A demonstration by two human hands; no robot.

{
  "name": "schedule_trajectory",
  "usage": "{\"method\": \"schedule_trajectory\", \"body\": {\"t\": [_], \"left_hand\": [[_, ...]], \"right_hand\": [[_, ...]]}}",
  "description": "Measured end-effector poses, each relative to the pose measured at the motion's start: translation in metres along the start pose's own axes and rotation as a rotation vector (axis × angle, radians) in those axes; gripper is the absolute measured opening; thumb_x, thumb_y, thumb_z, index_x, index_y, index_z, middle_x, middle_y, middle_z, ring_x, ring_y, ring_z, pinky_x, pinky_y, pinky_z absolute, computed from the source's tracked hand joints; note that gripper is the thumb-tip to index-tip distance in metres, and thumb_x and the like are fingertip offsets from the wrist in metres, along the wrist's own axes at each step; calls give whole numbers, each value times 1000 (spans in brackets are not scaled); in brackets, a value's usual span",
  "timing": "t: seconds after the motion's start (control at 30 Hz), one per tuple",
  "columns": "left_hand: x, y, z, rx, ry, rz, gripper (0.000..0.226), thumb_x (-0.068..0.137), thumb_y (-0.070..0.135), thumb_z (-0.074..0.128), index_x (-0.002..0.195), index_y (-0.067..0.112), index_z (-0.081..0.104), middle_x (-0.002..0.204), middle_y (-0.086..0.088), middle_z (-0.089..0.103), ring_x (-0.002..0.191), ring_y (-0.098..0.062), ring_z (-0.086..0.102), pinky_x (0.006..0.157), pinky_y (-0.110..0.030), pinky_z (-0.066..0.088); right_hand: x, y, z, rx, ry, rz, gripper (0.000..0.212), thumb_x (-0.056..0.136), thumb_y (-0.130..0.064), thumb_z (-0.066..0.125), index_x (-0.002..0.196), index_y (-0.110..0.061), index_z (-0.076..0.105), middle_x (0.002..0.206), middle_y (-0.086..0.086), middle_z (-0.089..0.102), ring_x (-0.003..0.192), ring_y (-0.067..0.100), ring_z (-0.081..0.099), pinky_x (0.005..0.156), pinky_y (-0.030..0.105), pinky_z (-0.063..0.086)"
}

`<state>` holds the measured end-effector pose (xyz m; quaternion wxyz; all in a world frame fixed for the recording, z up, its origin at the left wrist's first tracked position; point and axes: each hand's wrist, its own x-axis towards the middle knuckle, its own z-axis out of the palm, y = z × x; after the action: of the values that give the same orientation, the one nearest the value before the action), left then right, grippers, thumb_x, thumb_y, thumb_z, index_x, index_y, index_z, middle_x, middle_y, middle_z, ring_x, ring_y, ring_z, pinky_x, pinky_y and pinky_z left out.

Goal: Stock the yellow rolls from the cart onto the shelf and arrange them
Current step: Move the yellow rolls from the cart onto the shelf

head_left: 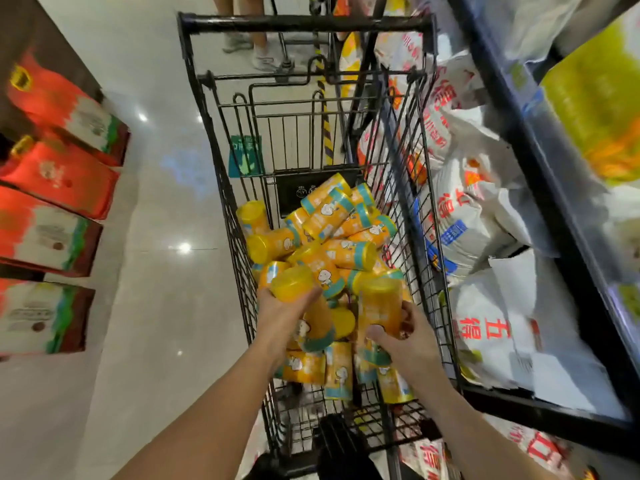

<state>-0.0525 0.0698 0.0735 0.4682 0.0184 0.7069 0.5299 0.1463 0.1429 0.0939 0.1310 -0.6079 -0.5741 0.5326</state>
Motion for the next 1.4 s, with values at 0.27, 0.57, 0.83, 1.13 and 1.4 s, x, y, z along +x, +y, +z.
{"method": "schedule_trajectory", "body": {"t": [0.27, 0.57, 0.83, 1.13, 1.4], "left_hand": [[-57, 67, -14, -84, -207, 82, 103, 33, 54, 95, 125, 25, 59, 111, -4, 73, 96, -24, 73, 83, -48, 59], [-134, 125, -21, -91, -528, 109, 56, 63, 21, 86, 114, 10, 66, 107, -12, 75, 95, -29, 73, 83, -46, 58], [-195, 156, -4, 38, -741, 209, 37, 80, 1, 74, 113, 6, 57, 103, -17, 73, 91, -30, 72, 81, -47, 59], [-281, 183, 43, 146, -935, 494, 44, 75, 17, 79, 114, 19, 61, 104, -5, 75, 90, -22, 74, 70, -35, 57], [-379, 190, 102, 222, -1080, 752, 67, 51, 46, 86, 110, 27, 63, 102, 2, 76, 95, -18, 73, 81, -38, 57]], "right_hand": [[-70, -35, -3, 338, 117, -100, 57, 76, 9, 76, 123, -11, 50, 105, 4, 68, 75, -3, 69, 62, 14, 53], [-147, -80, -23, 504, 245, -283, 64, 63, -19, 87, 118, -17, 56, 108, -1, 71, 91, 3, 70, 71, 19, 55], [-217, -105, -65, 580, 409, -401, 53, 74, -6, 82, 118, -16, 56, 111, 3, 70, 93, 13, 72, 71, 21, 56], [-301, -117, -136, 526, 611, -545, 74, 63, -31, 91, 127, -21, 54, 114, -5, 71, 100, 9, 70, 78, 25, 57], [-390, -106, -209, 433, 828, -648, 65, 60, -39, 81, 120, -30, 57, 112, -9, 70, 101, 5, 68, 82, 25, 57]]}}
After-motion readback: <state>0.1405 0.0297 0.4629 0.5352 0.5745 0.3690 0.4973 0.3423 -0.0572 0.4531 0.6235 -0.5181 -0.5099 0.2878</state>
